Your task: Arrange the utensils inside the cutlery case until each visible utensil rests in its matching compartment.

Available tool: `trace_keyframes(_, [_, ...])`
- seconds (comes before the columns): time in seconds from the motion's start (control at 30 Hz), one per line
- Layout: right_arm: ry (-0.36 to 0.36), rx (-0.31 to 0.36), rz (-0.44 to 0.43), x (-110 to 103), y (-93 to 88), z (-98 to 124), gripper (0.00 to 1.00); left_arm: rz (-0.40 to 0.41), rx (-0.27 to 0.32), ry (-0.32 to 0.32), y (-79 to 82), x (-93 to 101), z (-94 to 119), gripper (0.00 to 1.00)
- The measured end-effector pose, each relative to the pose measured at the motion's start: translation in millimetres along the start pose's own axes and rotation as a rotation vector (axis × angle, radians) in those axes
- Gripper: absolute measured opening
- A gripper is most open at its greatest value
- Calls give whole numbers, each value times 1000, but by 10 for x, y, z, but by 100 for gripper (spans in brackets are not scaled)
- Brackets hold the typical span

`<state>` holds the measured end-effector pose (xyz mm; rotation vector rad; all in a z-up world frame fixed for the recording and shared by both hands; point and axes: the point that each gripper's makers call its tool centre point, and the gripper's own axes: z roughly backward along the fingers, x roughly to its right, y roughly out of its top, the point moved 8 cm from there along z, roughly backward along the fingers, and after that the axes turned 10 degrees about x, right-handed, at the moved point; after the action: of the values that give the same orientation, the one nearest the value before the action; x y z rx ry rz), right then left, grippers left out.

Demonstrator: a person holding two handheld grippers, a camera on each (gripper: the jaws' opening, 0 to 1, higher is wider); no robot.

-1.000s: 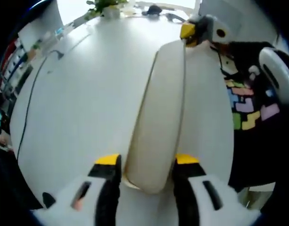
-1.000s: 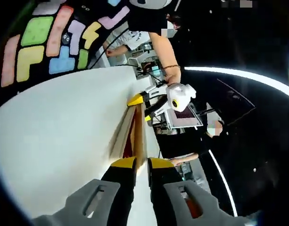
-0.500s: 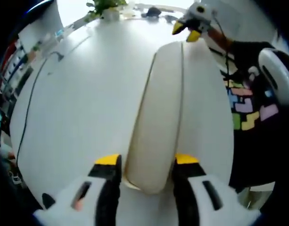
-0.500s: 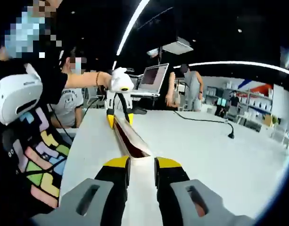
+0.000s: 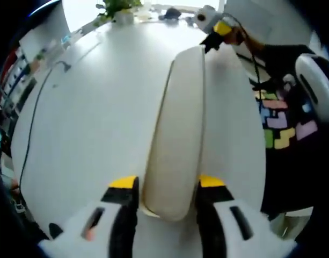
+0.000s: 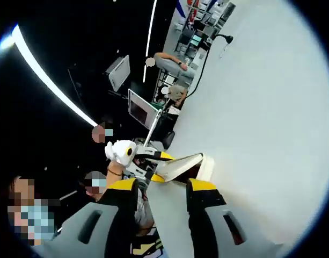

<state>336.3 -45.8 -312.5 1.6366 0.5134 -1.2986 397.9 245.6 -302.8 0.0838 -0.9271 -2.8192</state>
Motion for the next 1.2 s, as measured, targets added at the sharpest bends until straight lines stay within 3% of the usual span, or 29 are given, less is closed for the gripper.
trace_keyframes(0.07, [1,2,-63,9,22,-35,35,-7,4,-5,1,-3,-3,43])
trace_keyframes(0.33, [-23,12,-128,113,167,-174,25,-30,17,-19,6,0,-14,42])
trace_keyframes(0.47, [-44,-25,-163,173,155,-229,16,-40,16,-26,14,6,-21,42])
trace_keyframes(0.63, [-25,-28,-208,171,140,-260,15,-47,17,-29,20,20,-23,41])
trace_keyframes(0.77, [-30,9,-356,148,105,-254,10,-48,19,-30,23,29,-26,41])
trace_keyframes(0.9, [-46,11,-360,131,72,-221,8,-49,24,-31,29,35,-33,41])
trace_keyframes(1.2, [-2,37,-336,-28,250,-162,4,-40,69,-30,20,47,-47,46])
